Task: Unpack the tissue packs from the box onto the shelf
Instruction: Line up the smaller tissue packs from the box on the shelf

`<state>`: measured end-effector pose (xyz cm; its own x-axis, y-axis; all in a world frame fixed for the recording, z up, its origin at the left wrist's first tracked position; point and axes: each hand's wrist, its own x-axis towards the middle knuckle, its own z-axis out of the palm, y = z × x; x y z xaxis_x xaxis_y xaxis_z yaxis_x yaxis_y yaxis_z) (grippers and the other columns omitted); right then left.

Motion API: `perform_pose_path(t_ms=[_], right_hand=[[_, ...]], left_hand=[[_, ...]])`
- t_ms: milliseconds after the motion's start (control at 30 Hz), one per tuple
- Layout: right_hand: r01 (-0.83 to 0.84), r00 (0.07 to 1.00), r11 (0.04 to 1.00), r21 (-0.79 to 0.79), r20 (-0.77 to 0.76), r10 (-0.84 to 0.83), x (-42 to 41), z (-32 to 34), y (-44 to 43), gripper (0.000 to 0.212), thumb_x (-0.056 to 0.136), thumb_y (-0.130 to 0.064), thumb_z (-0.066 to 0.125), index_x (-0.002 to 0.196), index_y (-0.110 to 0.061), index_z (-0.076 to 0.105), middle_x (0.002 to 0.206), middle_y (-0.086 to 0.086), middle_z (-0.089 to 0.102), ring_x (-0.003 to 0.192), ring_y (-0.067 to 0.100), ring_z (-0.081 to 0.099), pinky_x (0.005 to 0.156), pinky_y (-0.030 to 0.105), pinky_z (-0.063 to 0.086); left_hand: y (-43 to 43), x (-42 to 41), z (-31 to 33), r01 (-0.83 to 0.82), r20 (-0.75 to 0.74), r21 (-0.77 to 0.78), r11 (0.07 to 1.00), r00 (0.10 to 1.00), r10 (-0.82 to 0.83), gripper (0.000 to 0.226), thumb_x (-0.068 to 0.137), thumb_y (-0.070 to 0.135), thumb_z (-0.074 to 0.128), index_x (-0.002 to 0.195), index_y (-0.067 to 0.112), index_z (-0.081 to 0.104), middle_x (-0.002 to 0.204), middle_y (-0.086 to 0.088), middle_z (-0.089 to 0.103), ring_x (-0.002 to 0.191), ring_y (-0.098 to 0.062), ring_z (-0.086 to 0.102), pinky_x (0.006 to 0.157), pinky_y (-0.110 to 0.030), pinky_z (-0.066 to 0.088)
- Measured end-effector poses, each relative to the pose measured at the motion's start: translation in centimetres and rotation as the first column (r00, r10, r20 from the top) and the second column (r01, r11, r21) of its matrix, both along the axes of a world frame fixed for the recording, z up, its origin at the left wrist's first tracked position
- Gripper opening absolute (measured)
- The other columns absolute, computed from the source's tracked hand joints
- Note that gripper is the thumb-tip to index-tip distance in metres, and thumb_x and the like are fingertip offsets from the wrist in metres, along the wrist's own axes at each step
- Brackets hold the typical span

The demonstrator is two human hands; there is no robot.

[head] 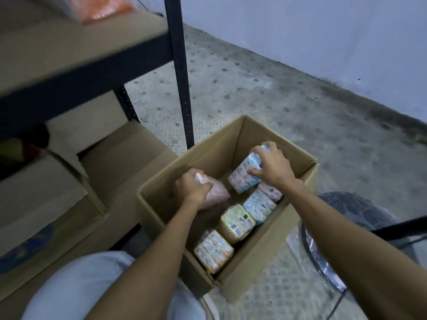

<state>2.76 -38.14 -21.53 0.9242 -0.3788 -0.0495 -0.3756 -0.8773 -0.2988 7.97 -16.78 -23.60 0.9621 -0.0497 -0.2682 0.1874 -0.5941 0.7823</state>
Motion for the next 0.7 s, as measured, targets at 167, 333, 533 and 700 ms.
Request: perform_pose_path(t_ms=[167,333,533,700], right_hand=[[0.014,0.993,0.997,0.071,0.112,-0.022,-1.9,4.9,1.5,0.054,0.073,-0.041,0.075,0.118,-0.034,0.046,0.135,0.005,0.034,0.105,0.031,0.055,0.092,0.052,0.045],[0.036,0.967,0.995,0.094,0.246,-0.058,-4.4,9.5,3.3,0.06,0.074,-0.037,0.076,0.126,-0.026,0.048,0.138,0.012,0.035,0.121,0.035,0.043,0.097,0.049,0.043],[0.034,0.901,0.994,0.108,0.427,-0.077,-7.7,14.4,6.2,0.053,0.074,-0.04,0.073,0.12,-0.029,0.05,0.13,0.006,0.042,0.117,0.026,0.045,0.092,0.049,0.046],[-0.045,0.815,0.992,0.114,0.579,-0.029,-9.8,18.9,8.2,0.051,0.07,-0.038,0.077,0.114,-0.026,0.055,0.128,0.008,0.043,0.116,0.025,0.047,0.089,0.046,0.05]], left_hand=[[2.1,-1.2,5.5,0.037,0.112,-0.074,0.997,0.993,-0.029,0.039,0.068,0.015,0.082,0.104,0.021,0.069,0.096,0.002,0.063,0.085,-0.015,0.055,0.078,-0.021,0.045],[4.7,-2.6,10.4,0.044,0.226,-0.075,0.996,0.974,-0.026,0.035,0.062,0.024,0.084,0.093,0.031,0.069,0.095,0.005,0.067,0.087,-0.02,0.061,0.08,-0.031,0.053],[8.3,-4.7,17.1,0.06,0.333,-0.108,0.992,0.943,-0.021,0.036,0.06,0.024,0.086,0.092,0.027,0.069,0.092,0.003,0.069,0.084,-0.019,0.063,0.077,-0.032,0.055],[11.7,-7.1,23.5,0.08,0.434,-0.182,0.98,0.901,0.007,0.037,0.061,0.019,0.086,0.095,0.025,0.072,0.089,0.008,0.069,0.08,-0.007,0.062,0.066,-0.022,0.049]])
